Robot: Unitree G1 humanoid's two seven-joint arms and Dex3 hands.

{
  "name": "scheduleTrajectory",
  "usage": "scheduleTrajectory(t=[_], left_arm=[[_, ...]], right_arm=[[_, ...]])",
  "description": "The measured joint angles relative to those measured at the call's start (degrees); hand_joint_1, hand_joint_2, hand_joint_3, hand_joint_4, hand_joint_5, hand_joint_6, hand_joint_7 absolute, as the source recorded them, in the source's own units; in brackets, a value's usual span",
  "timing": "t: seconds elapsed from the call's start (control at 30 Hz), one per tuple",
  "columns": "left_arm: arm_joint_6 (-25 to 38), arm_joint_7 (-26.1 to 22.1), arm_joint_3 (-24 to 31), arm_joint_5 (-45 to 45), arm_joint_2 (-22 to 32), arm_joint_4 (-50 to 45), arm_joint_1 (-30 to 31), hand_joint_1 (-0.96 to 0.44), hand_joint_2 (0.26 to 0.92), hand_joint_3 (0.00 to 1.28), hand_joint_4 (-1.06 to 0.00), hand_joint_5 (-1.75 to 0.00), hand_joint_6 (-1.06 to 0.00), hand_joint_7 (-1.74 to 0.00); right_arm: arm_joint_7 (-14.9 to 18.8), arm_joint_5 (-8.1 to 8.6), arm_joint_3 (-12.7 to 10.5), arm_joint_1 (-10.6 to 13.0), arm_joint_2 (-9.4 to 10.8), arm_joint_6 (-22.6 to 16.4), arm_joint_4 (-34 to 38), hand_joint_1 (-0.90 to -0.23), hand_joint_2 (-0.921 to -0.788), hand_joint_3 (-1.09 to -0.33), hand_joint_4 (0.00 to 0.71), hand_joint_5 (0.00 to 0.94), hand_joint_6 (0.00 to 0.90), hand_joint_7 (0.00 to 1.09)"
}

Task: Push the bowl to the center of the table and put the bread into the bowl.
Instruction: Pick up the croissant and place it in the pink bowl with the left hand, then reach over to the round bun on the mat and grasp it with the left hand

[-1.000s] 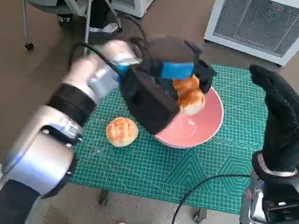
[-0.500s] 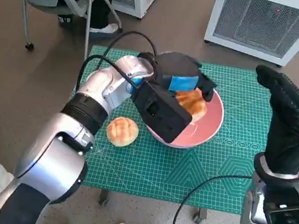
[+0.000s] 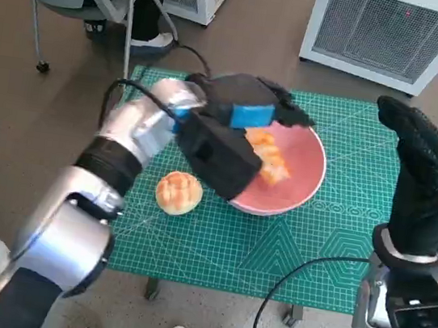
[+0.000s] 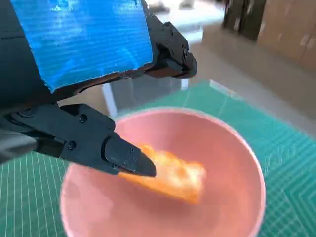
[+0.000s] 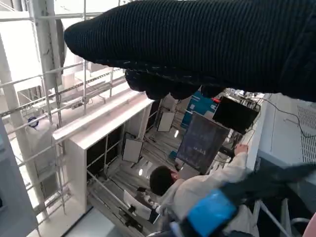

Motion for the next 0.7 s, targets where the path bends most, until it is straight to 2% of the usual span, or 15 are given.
scheduleTrajectory(t=[0.3,0.7], left_arm=[[-8.41,1.66,4.93,-4.35,9.44,-8.69,6.18,-0.42,0.91,0.0,-0.38,-0.04,-0.43,-0.05],[-9.28,0.05,10.75,-8.66,20.25,-22.65,18.42,-0.38,0.872,0.0,-0.5,-0.07,-0.52,-0.08]], right_arm=[[0.02,0.2,0.17,0.03,-0.02,-0.01,0.01,-0.412,-0.921,-0.498,0.442,0.013,0.124,0.69],[0.41,0.72,0.43,0.03,-0.05,-0.03,0.01,-0.404,-0.921,-0.503,0.443,0.011,0.126,0.68]])
